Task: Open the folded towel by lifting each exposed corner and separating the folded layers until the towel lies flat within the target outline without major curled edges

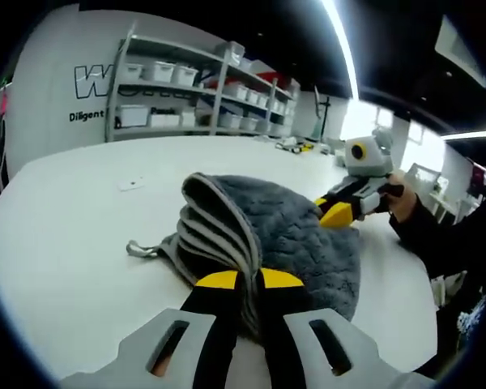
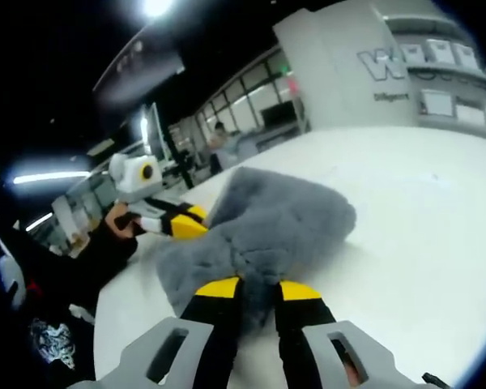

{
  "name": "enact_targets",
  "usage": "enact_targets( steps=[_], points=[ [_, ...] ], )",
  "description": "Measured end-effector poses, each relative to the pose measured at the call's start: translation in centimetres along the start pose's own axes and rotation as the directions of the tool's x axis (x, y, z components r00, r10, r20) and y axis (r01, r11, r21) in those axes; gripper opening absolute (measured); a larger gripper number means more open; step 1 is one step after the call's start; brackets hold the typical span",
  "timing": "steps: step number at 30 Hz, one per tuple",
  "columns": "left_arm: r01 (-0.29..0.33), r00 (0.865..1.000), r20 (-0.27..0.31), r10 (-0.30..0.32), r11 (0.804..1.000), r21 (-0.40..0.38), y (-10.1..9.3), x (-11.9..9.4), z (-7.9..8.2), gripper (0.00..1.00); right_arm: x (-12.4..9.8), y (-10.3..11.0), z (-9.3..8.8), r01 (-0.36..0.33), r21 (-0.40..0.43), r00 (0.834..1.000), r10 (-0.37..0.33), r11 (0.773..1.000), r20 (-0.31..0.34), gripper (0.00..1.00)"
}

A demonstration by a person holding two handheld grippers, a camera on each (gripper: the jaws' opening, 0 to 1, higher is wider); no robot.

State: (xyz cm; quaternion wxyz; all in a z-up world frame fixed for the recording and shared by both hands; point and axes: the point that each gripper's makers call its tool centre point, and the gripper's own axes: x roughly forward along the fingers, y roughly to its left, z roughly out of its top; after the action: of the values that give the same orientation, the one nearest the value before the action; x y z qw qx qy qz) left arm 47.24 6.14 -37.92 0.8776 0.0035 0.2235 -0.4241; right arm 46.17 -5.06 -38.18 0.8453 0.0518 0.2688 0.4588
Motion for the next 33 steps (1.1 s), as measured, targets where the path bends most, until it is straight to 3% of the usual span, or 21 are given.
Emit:
enact_targets(
  steps=[33],
  points=[
    [0.009,1.000,-0.012,-0.009,1.000,0.011,-0.11,-0.61,-0.25,0.07,-0.50,0.92,-0.87,-0.007,-0.008,1.000,0.007,1.000,-0.018,0.13]
  ],
)
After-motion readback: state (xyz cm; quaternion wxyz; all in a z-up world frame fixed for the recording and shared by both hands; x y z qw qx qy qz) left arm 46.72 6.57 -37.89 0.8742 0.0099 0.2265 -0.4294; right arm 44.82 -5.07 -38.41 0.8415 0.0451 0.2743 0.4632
